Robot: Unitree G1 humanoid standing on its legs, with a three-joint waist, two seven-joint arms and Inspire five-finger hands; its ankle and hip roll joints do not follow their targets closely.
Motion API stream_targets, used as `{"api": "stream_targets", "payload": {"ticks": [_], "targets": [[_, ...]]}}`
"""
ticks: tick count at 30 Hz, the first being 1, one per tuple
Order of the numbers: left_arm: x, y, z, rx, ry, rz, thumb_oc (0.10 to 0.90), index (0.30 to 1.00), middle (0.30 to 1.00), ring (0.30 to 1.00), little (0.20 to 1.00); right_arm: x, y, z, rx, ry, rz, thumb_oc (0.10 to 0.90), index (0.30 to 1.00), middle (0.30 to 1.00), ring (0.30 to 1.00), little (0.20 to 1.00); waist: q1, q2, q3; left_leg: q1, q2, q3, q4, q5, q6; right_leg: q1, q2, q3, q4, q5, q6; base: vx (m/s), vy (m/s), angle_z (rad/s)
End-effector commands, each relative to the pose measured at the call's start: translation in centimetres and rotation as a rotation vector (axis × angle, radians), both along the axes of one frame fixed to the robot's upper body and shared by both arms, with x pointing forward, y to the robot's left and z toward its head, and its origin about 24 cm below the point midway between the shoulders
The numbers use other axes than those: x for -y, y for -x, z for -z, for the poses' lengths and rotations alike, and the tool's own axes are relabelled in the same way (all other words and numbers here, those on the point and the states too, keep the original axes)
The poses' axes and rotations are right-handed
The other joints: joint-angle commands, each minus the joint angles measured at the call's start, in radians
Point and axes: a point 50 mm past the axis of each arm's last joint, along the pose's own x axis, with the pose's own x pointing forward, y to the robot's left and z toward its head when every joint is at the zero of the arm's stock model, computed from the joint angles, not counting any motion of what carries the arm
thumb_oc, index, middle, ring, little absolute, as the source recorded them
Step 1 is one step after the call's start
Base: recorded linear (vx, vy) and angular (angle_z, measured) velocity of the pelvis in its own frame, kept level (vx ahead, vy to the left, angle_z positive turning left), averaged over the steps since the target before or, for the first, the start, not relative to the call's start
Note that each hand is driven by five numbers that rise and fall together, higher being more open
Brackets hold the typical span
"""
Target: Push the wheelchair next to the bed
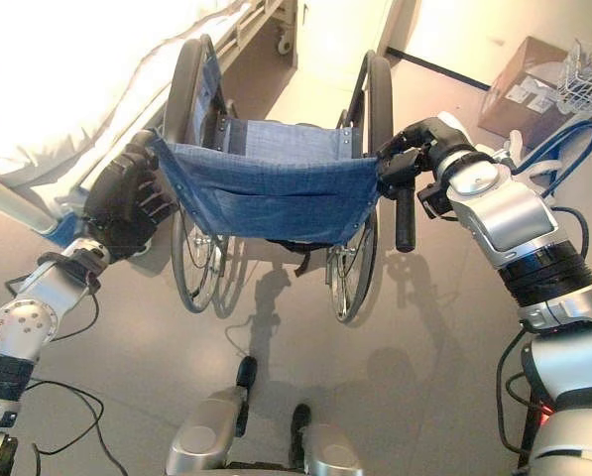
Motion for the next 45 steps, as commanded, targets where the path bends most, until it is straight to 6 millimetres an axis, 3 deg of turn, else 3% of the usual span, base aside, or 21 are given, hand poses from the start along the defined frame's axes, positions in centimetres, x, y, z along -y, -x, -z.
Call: {"api": "stream_targets", "payload": {"ticks": [1,3,6,8,11,14,17,19,20,21,22,26,28,33,36,38,39,40,42,44,45], "targets": [[-0.1,1.0,-8.6,0.476,0.104,0.054,0.4,0.3,0.3,0.3,0.3,-5.4,1.9,1.4,-0.001,-0.042,-0.335,0.4,0.3,0.3,0.3,0.3,-0.043,0.067,-0.322,-0.083,0.138,-0.023,-0.098,0.122,-0.129,0.031,0.088,-0.022,0.062,-0.022,-0.016,0.27,0.239,-0.25],[-0.1,0.8,-8.5,0.47,0.105,0.051,0.4,0.3,0.3,0.3,0.3,-5.2,2.2,2.0,-0.013,-0.051,-0.338,0.4,0.3,0.3,0.3,0.3,-0.051,0.073,-0.325,-0.08,0.136,-0.012,-0.075,0.121,-0.132,0.033,0.082,-0.028,0.083,-0.037,-0.014,0.29,0.276,-0.03],[-0.1,0.1,-8.9,0.457,0.109,0.066,0.4,0.3,0.3,0.3,0.3,-4.6,2.8,3.1,-0.015,-0.062,-0.325,0.4,0.3,0.3,0.3,0.3,-0.065,0.069,-0.325,-0.076,0.082,0.008,-0.004,0.034,-0.108,0.038,0.041,-0.039,0.148,-0.052,0.008,0.31,0.314,0.05],[0.0,-0.3,-9.1,0.458,0.104,0.078,0.4,0.3,0.3,0.3,0.3,-4.4,2.9,3.2,-0.006,-0.07,-0.319,0.4,0.3,0.3,0.3,0.3,-0.067,0.064,-0.322,-0.077,0.055,0.013,0.014,0.006,-0.094,0.031,0.027,-0.042,0.182,-0.043,0.018,0.23,0.261,-0.01],[0.3,-1.1,-10.2,0.472,0.096,0.104,0.4,0.3,0.3,0.3,0.3,-4.2,2.8,3.0,0.021,-0.091,-0.297,0.4,0.3,0.3,0.3,0.3,-0.065,0.057,-0.319,-0.066,-0.005,0.04,0.037,-0.037,-0.053,-0.004,-0.004,-0.069,0.324,0.018,0.057,0.21,0.265,-0.05],[0.5,-1.4,-10.7,0.476,0.09,0.105,0.4,0.3,0.3,0.3,0.3,-4.4,2.6,3.2,0.021,-0.106,-0.294,0.4,0.3,0.3,0.3,0.3,-0.054,0.052,-0.317,-0.045,-0.035,0.057,0.045,-0.064,-0.03,-0.03,-0.03,-0.092,0.398,0.057,0.078,0.17,0.178,-0.07],[0.7,-1.5,-10.9,0.476,0.068,0.097,0.4,0.3,0.3,0.3,0.3,-4.9,2.3,3.1,0.022,-0.116,-0.299,0.4,0.3,0.3,0.3,0.3,-0.042,0.049,-0.31,-0.035,-0.058,0.053,0.052,-0.081,-0.024,-0.047,-0.032,-0.102,0.323,0.045,0.063,0.15,0.09,-0.2],[0.7,-1.6,-10.7,0.476,0.069,0.093,0.4,0.3,0.3,0.3,0.3,-5.0,2.2,3.1,0.019,-0.118,-0.29,0.4,0.3,0.3,0.3,0.3,-0.04,0.051,-0.304,-0.041,-0.064,0.051,0.077,-0.092,-0.031,-0.053,-0.027,-0.112,0.239,0.029,0.039,0.1,0.06,-0.29],[0.6,-1.6,-10.3,0.477,0.069,0.073,0.4,0.3,0.3,0.3,0.3,-5.4,1.9,3.0,0.014,-0.11,-0.296,0.4,0.3,0.3,0.3,0.3,-0.045,0.056,-0.289,-0.04,-0.072,0.049,0.1,-0.106,-0.039,-0.072,-0.027,-0.11,0.129,0.042,0.022,0.07,0.058,-0.4],[0.5,-1.6,-10.2,0.478,0.07,0.068,0.4,0.3,0.3,0.3,0.3,-5.5,1.9,3.1,0.011,-0.106,-0.296,0.4,0.3,0.3,0.3,0.3,-0.047,0.059,-0.286,-0.039,-0.073,0.049,0.104,-0.111,-0.04,-0.076,-0.026,-0.107,0.108,0.052,0.021,0.07,0.087,-0.45],[0.4,-1.6,-9.9,0.491,0.08,0.048,0.4,0.3,0.3,0.3,0.3,-5.6,1.7,2.9,0.018,-0.087,-0.292,0.4,0.3,0.3,0.3,0.3,-0.06,0.063,-0.269,-0.034,-0.088,0.041,0.11,-0.125,-0.033,-0.11,-0.022,-0.07,0.024,0.118,0.03,0.02,0.057,-0.31],[1.1,-2.0,-10.6,0.529,0.093,0.038,0.4,0.3,0.3,0.3,0.3,-5.2,1.3,2.0,0.056,-0.08,-0.262,0.4,0.3,0.3,0.3,0.3,-0.092,0.065,-0.24,-0.023,-0.109,0.028,0.113,-0.151,-0.022,-0.169,-0.013,-0.001,-0.045,0.195,0.049,0.04,0.008,0.08],[2.2,-2.8,-11.1,0.524,0.085,0.051,0.4,0.3,0.3,0.3,0.3,-4.8,1.0,1.6,0.071,-0.091,-0.239,0.4,0.3,0.3,0.3,0.3,-0.135,0.054,-0.226,0.008,-0.13,0.019,0.125,-0.201,-0.008,-0.245,-0.022,0.068,-0.095,0.273,0.082,0.24,-0.056,0.71],[2.9,-3.0,-10.6,0.494,0.046,0.055,0.4,0.3,0.3,0.3,0.3,-4.3,1.4,2.4,0.057,-0.106,-0.235,0.4,0.3,0.3,0.3,0.3,-0.171,0.042,-0.226,0.083,-0.129,0.038,0.176,-0.295,0.006,-0.308,-0.043,0.048,-0.154,0.325,0.117,0.4,-0.077,0.23],[2.4,-3.1,-10.5,0.485,0.049,0.027,0.4,0.3,0.3,0.3,0.3,-4.3,1.5,2.5,0.063,-0.108,-0.262,0.4,0.3,0.3,0.3,0.3,-0.18,0.035,-0.229,0.117,-0.108,0.089,0.249,-0.361,0.012,-0.316,-0.045,-0.004,-0.106,0.307,0.102,0.46,-0.089,0.16],[2.4,-3.3,-10.0,0.481,0.055,0.029,0.4,0.3,0.3,0.3,0.3,-4.7,1.3,2.6,0.063,-0.112,-0.266,0.4,0.3,0.3,0.3,0.3,-0.178,0.04,-0.244,0.126,-0.099,0.072,0.313,-0.324,-0.007,-0.304,-0.017,-0.009,-0.065,0.28,0.079,0.5,-0.096,0.27],[2.3,-3.2,-9.5,0.471,0.06,0.031,0.4,0.3,0.3,0.3,0.3,-4.7,1.2,2.5,0.055,-0.106,-0.26,0.4,0.3,0.3,0.3,0.3,-0.179,0.048,-0.263,0.145,-0.075,0.072,0.378,-0.251,-0.048,-0.291,0.0,-0.036,-0.037,0.253,0.052,0.45,-0.065,0.41],[2.2,-3.1,-9.2,0.464,0.067,0.028,0.4,0.3,0.3,0.3,0.3,-4.6,1.2,2.5,0.051,-0.097,-0.259,0.4,0.3,0.3,0.3,0.3,-0.182,0.053,-0.272,0.149,-0.062,0.073,0.423,-0.207,-0.07,-0.283,0.006,-0.052,-0.032,0.243,0.035,0.47,-0.062,0.54],[2.0,-3.0,-8.7,0.453,0.083,0.025,0.4,0.3,0.3,0.3,0.3,-4.6,1.2,2.3,0.044,-0.072,-0.256,0.4,0.3,0.3,0.3,0.3,-0.176,0.055,-0.29,0.125,-0.048,0.088,0.596,-0.06,-0.124,-0.247,0.007,-0.094,-0.039,0.226,-0.004,0.34,-0.044,0.51],[1.7,-2.9,-8.3,0.448,0.096,0.023,0.4,0.3,0.3,0.3,0.3,-4.6,1.2,2.0,0.041,-0.061,-0.265,0.4,0.3,0.3,0.3,0.3,-0.17,0.052,-0.294,0.062,-0.055,0.087,0.729,-0.018,-0.144,-0.218,0.005,-0.115,-0.041,0.209,-0.026,0.3,-0.031,0.13],[1.5,-2.8,-8.4,0.446,0.099,0.024,0.4,0.3,0.3,0.3,0.3,-4.6,1.2,1.6,0.039,-0.061,-0.269,0.4,0.3,0.3,0.3,0.3,-0.164,0.048,-0.291,0.002,-0.053,0.088,0.76,-0.035,-0.139,-0.205,0.005,-0.123,-0.033,0.201,-0.032,0.29,-0.032,-0.12]]}}
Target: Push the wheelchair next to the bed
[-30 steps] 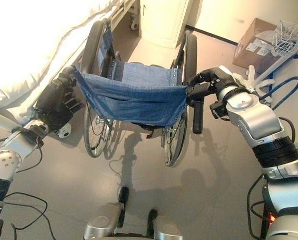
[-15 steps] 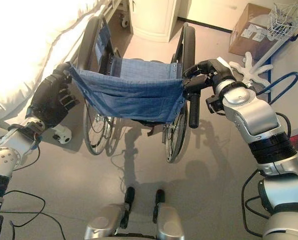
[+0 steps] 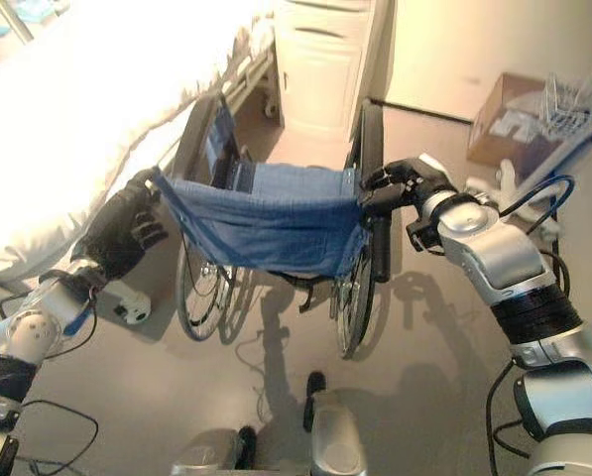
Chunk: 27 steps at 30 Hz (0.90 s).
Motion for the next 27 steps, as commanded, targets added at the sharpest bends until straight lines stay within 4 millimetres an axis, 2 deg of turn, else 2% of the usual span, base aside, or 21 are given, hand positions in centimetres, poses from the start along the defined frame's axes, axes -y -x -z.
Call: {"api": "stream_targets", "payload": {"ticks": [1,3,4,5,6,8,10,14,19,27], "targets": [[2.7,-2.5,-12.8,0.579,0.167,0.1,0.4,0.3,0.3,0.3,0.3,-4.6,-0.3,-2.9,0.125,0.023,-0.235,0.4,0.3,0.3,0.3,0.3,-0.043,-0.014,-0.191,-0.013,-0.079,0.071,0.07,0.287,0.041,0.164,-0.005,-0.057,-0.272,0.085,0.044,0.23,-0.028,-0.15],[2.6,-2.6,-12.8,0.567,0.171,0.102,0.4,0.3,0.3,0.3,0.3,-5.0,-0.4,-3.2,0.122,0.022,-0.238,0.4,0.3,0.3,0.3,0.3,-0.031,-0.022,-0.182,-0.041,-0.056,0.066,-0.011,0.262,0.061,0.18,-0.006,-0.051,-0.267,0.08,0.049,0.22,0.009,-0.01],[2.1,-2.6,-12.6,0.56,0.164,0.103,0.4,0.3,0.3,0.3,0.3,-5.4,-0.5,-3.3,0.122,0.023,-0.237,0.4,0.3,0.3,0.3,0.3,-0.018,-0.024,-0.178,-0.035,-0.041,0.06,-0.161,0.243,0.078,0.198,0.0,-0.043,-0.275,0.076,0.061,0.24,0.048,0.08],[1.9,-2.6,-12.6,0.559,0.163,0.102,0.4,0.3,0.3,0.3,0.3,-5.6,-0.6,-3.3,0.12,0.024,-0.238,0.4,0.3,0.3,0.3,0.3,-0.014,-0.026,-0.179,-0.028,-0.039,0.06,-0.211,0.242,0.082,0.203,0.001,-0.04,-0.279,0.075,0.064,0.28,0.12,0.12],[1.3,-2.4,-12.3,0.562,0.166,0.097,0.4,0.3,0.3,0.3,0.3,-6.0,-0.7,-3.2,0.116,0.023,-0.234,0.4,0.3,0.3,0.3,0.3,0.003,-0.018,-0.181,-0.03,-0.011,0.048,-0.409,0.287,0.072,0.238,0.014,-0.034,-0.298,0.061,0.07,0.22,0.113,0.16],[1.0,-2.1,-11.9,0.565,0.174,0.093,0.4,0.3,0.3,0.3,0.3,-6.3,-0.8,-3.0,0.113,0.018,-0.232,0.4,0.3,0.3,0.3,0.3,0.02,-0.019,-0.178,-0.034,-0.006,0.024,-0.502,0.328,0.062,0.271,0.013,-0.022,-0.32,0.052,0.072,0.18,0.1,0.07],[0.4,-1.6,-11.3,0.569,0.17,0.081,0.4,0.3,0.3,0.3,0.3,-6.8,-0.9,-2.8,0.107,0.008,-0.245,0.4,0.3,0.3,0.3,0.3,0.042,-0.015,-0.178,-0.04,-0.003,-0.032,-0.581,0.361,0.056,0.295,0.013,0.0,-0.331,0.036,0.074,0.17,0.094,-0.31],[-0.1,-1.3,-11.3,0.563,0.159,0.078,0.4,0.3,0.3,0.3,0.3,-6.7,-0.7,-2.7,0.092,0.008,-0.245,0.4,0.3,0.3,0.3,0.3,0.041,-0.008,-0.196,0.005,0.002,-0.018,-0.654,0.336,0.06,0.303,0.009,-0.009,-0.335,0.027,0.079,0.15,0.134,-0.6],[0.2,-1.6,-11.8,0.546,0.167,0.096,0.4,0.3,0.3,0.3,0.3,-5.3,-0.5,-1.8,0.068,0.004,-0.228,0.4,0.3,0.3,0.3,0.3,0.025,-0.006,-0.227,0.061,-0.012,0.002,-0.719,0.3,0.068,0.31,-0.004,-0.011,-0.352,0.04,0.094,0.11,0.126,-0.02],[0.8,-2.1,-12.0,0.527,0.171,0.112,0.4,0.3,0.3,0.3,0.3,-4.8,-0.4,-1.0,0.05,-0.01,-0.207,0.4,0.3,0.3,0.3,0.3,0.02,-0.002,-0.248,0.103,-0.029,0.011,-0.767,0.289,0.087,0.31,-0.011,-0.012,-0.37,0.057,0.107,0.03,0.056,-0.03]]}}
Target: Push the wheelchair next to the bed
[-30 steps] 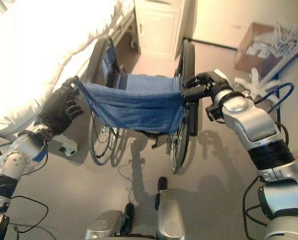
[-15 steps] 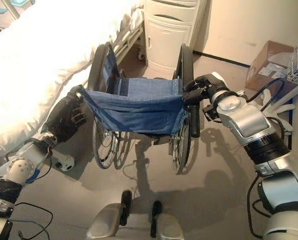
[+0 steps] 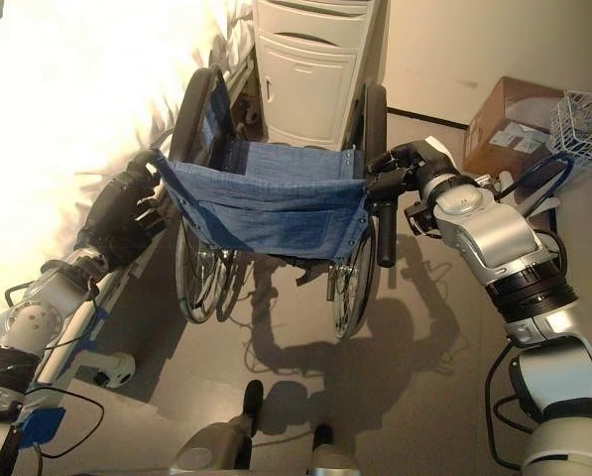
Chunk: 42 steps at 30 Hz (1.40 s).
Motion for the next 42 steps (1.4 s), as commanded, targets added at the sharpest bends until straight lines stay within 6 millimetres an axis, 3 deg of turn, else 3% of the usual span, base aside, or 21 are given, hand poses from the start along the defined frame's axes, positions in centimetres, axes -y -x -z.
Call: {"api": "stream_targets", "payload": {"ticks": [1,18,19,20,21,22,33,42], "targets": [[0.7,-1.3,-10.5,0.465,0.127,0.05,0.4,0.3,0.3,0.3,0.3,-4.5,0.8,0.4,0.03,-0.02,-0.254,0.4,0.3,0.3,0.3,0.3,0.016,0.047,-0.223,0.035,0.049,0.05,0.091,-0.134,-0.057,-0.13,0.077,0.017,0.088,0.055,-0.053,0.02,0.036,0.04],[2.1,-1.5,-11.8,0.466,0.1,0.062,0.4,0.3,0.3,0.3,0.3,-3.8,0.7,1.0,0.023,-0.057,-0.192,0.4,0.3,0.3,0.3,0.3,0.013,0.05,-0.238,0.097,0.036,0.061,0.044,-0.16,-0.035,-0.115,0.075,0.014,0.083,0.051,-0.039,0.0,0.004,0.03],[2.1,-1.5,-11.8,0.461,0.098,0.064,0.4,0.3,0.3,0.3,0.3,-3.9,0.7,1.0,0.024,-0.059,-0.184,0.547,0.521,0.521,0.521,0.521,0.013,0.05,-0.24,0.1,0.037,0.063,0.042,-0.161,-0.035,-0.113,0.075,0.013,0.081,0.051,-0.039,0.0,0.0,0.0],[2.1,-1.5,-11.8,0.458,0.093,0.063,0.4,0.3,0.3,0.3,0.3,-3.8,0.7,1.0,0.025,-0.06,-0.18,0.645,0.667,0.667,0.667,0.667,0.013,0.051,-0.241,0.103,0.037,0.064,0.04,-0.162,-0.035,-0.113,0.075,0.012,0.081,0.051,-0.039,0.0,0.0,0.0],[2.0,-1.5,-11.8,0.457,0.091,0.062,0.406,0.309,0.309,0.309,0.309,-3.8,0.7,1.0,0.026,-0.06,-0.179,0.701,0.752,0.752,0.752,0.752,0.013,0.051,-0.241,0.104,0.037,0.065,0.039,-0.161,-0.035,-0.113,0.075,0.013,0.081,0.051,-0.038,0.0,0.0,0.0],[1.9,-1.5,-11.7,0.448,0.084,0.053,0.8,0.9,0.9,0.9,0.9,-3.7,0.7,1.0,0.028,-0.065,-0.17,0.8,0.9,0.9,0.9,0.9,0.013,0.051,-0.244,0.107,0.038,0.066,0.037,-0.162,-0.035,-0.111,0.075,0.013,0.08,0.051,-0.038,0.0,0.0,0.0],[-1.1,-0.1,-12.7,0.486,-0.027,-0.079,0.8,0.9,0.9,0.9,0.9,-1.0,1.6,0.5,0.104,-0.123,-0.062,0.8,0.9,0.9,0.9,0.9,0.007,0.055,-0.258,0.123,0.044,0.08,0.017,-0.164,-0.034,-0.108,0.078,0.012,0.072,0.052,-0.034,0.0,0.0,0.0],[-4.4,3.3,-13.6,0.519,-0.271,-0.239,0.8,0.9,0.9,0.9,0.9,3.2,4.1,0.7,0.194,-0.19,0.072,0.8,0.9,0.9,0.9,0.9,0.003,0.057,-0.267,0.125,0.05,0.082,0.004,-0.165,-0.034,-0.113,0.084,0.015,0.071,0.047,-0.034,0.0,0.0,0.0]]}}
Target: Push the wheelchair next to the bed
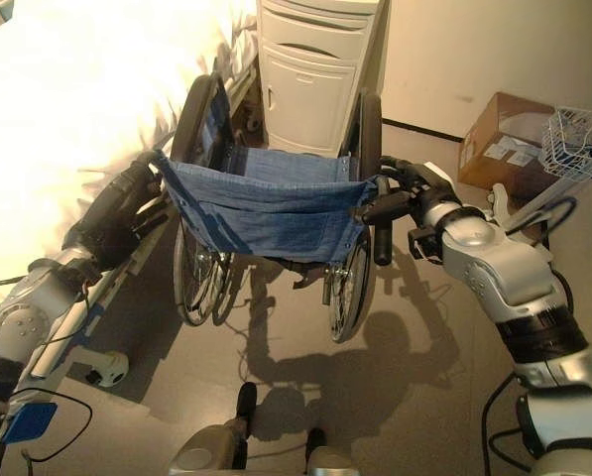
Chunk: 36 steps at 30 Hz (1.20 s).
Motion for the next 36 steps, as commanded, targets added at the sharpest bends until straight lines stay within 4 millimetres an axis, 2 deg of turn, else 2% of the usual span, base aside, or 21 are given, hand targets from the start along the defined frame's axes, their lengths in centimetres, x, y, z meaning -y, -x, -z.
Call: {"api": "stream_targets", "payload": {"ticks": [1,4,12,15,18,23,25,29,30,31,33,34,35,36], "targets": [[-4.3,1.7,-12.3,0.535,-0.073,-0.161,0.8,0.9,0.9,0.9,0.9,2.3,0.9,-1.7,0.166,0.03,0.104,0.8,0.9,0.9,0.9,0.9,0.007,0.057,-0.268,0.123,0.026,0.069,0.008,-0.16,-0.06,-0.122,0.051,0.009,0.07,0.052,-0.023,0.0,0.0,0.0],[-5.1,2.9,-12.5,0.543,-0.118,-0.204,0.8,0.9,0.9,0.9,0.9,4.1,2.0,-1.9,0.222,0.017,0.192,0.8,0.9,0.9,0.9,0.9,0.005,0.058,-0.27,0.123,0.029,0.071,0.004,-0.161,-0.062,-0.124,0.052,0.009,0.066,0.053,-0.021,-0.02,0.003,-0.03],[-6.5,4.9,-12.2,0.536,-0.146,-0.298,0.8,0.9,0.9,0.9,0.9,6.8,4.2,-1.6,0.288,-0.008,0.325,0.8,0.9,0.9,0.9,0.9,-0.001,0.06,-0.276,0.117,0.033,0.075,0.002,-0.164,-0.063,-0.127,0.052,0.007,0.06,0.053,-0.017,0.0,0.001,0.0],[-7.3,5.8,-11.7,0.526,-0.21,-0.358,0.8,0.9,0.9,0.9,0.9,7.7,5.1,-0.9,0.289,-0.014,0.379,0.8,0.9,0.9,0.9,0.9,-0.002,0.062,-0.278,0.114,0.035,0.076,0.002,-0.163,-0.063,-0.129,0.053,0.007,0.06,0.051,-0.017,0.0,0.0,0.0],[-7.7,7.0,-10.5,0.503,-0.201,-0.368,0.8,0.9,0.9,0.9,0.9,8.9,6.5,0.5,0.266,-0.028,0.441,0.8,0.9,0.9,0.9,0.9,-0.001,0.063,-0.278,0.112,0.038,0.076,0.002,-0.163,-0.065,-0.13,0.052,0.006,0.057,0.051,-0.016,0.0,0.0,0.0],[-7.9,8.5,-6.8,0.405,-0.178,-0.414,0.8,0.9,0.9,0.9,0.9,10.2,8.6,4.2,0.173,-0.09,0.544,0.8,0.9,0.9,0.9,0.9,-0.005,0.061,-0.279,0.109,0.042,0.075,0.002,-0.162,-0.064,-0.133,0.05,0.004,0.053,0.053,-0.012,-0.01,0.001,0.01],[-8.1,9.1,-4.7,0.362,-0.197,-0.471,0.8,0.9,0.9,0.9,0.9,10.5,9.5,6.4,0.119,-0.121,0.593,0.8,0.9,0.9,0.9,0.9,-0.011,0.059,-0.278,0.11,0.044,0.079,0.002,-0.16,-0.063,-0.134,0.05,0.006,0.054,0.054,-0.011,0.0,0.0,0.0],[-8.9,10.1,-3.2,0.303,-0.259,-0.544,0.8,0.9,0.9,0.9,0.9,11.6,11.1,8.8,0.047,-0.163,0.707,0.8,0.9,0.9,0.9,0.9,-0.018,0.056,-0.274,0.112,0.045,0.081,0.002,-0.163,-0.061,-0.135,0.052,0.009,0.057,0.05,-0.012,0.02,0.005,-0.01],[-9.3,10.5,-2.1,0.27,-0.249,-0.562,0.8,0.9,0.9,0.9,0.9,12.2,12.0,10.3,0.013,-0.183,0.768,0.8,0.9,0.9,0.9,0.9,-0.023,0.056,-0.273,0.118,0.045,0.082,0.002,-0.172,-0.062,-0.132,0.053,0.011,0.06,0.04,-0.01,0.0,0.007,-0.06],[-9.4,10.5,-2.1,0.27,-0.25,-0.561,0.8,0.9,0.9,0.9,0.9,12.2,12.0,10.4,0.013,-0.183,0.768,0.8,0.9,0.9,0.9,0.9,-0.023,0.056,-0.273,0.118,0.045,0.082,0.002,-0.172,-0.062,-0.132,0.054,0.011,0.06,0.04,-0.01,0.03,0.015,-0.04],[-9.5,10.9,-0.4,0.211,-0.223,-0.568,0.8,0.9,0.9,0.9,0.9,13.1,13.8,13.0,-0.061,-0.187,0.885,0.8,0.9,0.9,0.9,0.9,-0.03,0.055,-0.268,0.119,0.045,0.084,0.002,-0.172,-0.061,-0.134,0.055,0.017,0.063,0.04,-0.01,0.0,0.0,0.0],[-9.4,10.9,-0.2,0.2,-0.214,-0.565,0.8,0.9,0.9,0.9,0.9,13.2,14.0,13.3,-0.074,-0.185,0.902,0.8,0.9,0.9,0.9,0.9,-0.03,0.055,-0.268,0.119,0.045,0.084,0.002,-0.172,-0.06,-0.134,0.055,0.018,0.063,0.04,-0.01,0.0,0.0,0.0],[-9.2,11.0,0.9,0.163,-0.182,-0.554,0.8,0.9,0.9,0.9,0.9,13.5,15.1,15.0,-0.122,-0.19,0.96,0.8,0.9,0.9,0.9,0.9,-0.03,0.055,-0.266,0.119,0.045,0.085,0.002,-0.173,-0.06,-0.137,0.056,0.02,0.065,0.04,-0.01,0.0,0.0,0.0],[-9.1,11.0,1.3,0.15,-0.173,-0.55,0.8,0.9,0.9,0.9,0.9,13.5,15.4,15.5,-0.141,-0.194,0.98,0.8,0.9,0.9,0.9,0.9,-0.03,0.055,-0.266,0.119,0.044,0.085,0.002,-0.173,-0.059,-0.137,0.056,0.021,0.066,0.04,-0.01,0.0,0.0,0.0]]}}
